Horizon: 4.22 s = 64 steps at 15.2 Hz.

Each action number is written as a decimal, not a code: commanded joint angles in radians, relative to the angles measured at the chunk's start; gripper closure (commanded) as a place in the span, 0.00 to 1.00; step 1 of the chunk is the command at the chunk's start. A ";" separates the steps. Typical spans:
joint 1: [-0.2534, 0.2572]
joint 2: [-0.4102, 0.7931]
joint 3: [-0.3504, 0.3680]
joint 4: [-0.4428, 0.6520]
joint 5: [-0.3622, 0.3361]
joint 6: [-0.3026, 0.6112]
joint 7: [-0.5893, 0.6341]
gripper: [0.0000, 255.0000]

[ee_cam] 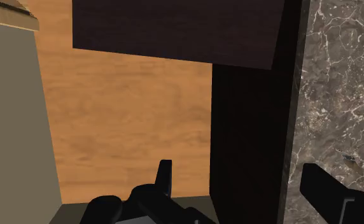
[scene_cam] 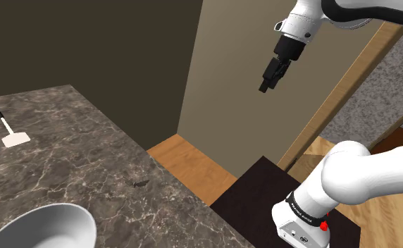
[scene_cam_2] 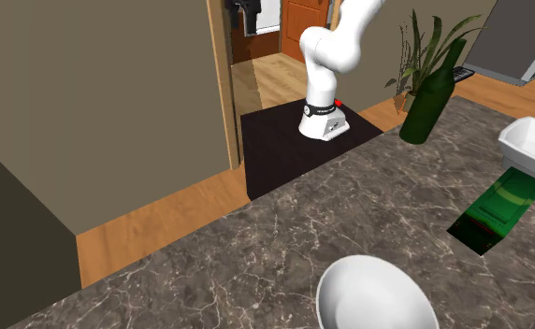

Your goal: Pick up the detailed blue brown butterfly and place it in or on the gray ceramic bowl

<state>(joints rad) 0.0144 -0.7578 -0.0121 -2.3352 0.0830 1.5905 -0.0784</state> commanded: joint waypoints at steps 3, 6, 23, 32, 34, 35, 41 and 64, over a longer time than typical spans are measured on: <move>0.021 0.015 0.025 -0.034 0.019 0.063 0.001 0.00; 0.052 0.047 0.063 -0.078 0.047 0.158 0.002 0.00; 0.212 0.415 0.295 -0.134 0.139 0.701 0.012 0.00; 0.256 0.703 0.417 -0.038 0.035 0.946 0.088 0.00; 0.268 0.772 0.435 -0.006 -0.017 0.991 0.122 0.00; 0.276 0.807 0.442 0.012 -0.048 1.011 0.142 0.00; 0.336 0.970 0.432 0.095 -0.203 1.095 0.243 0.00; 0.365 1.047 0.398 0.114 -0.266 1.148 0.287 1.00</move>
<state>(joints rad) 0.3796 0.2892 0.3864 -2.2214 -0.1826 2.7385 0.2091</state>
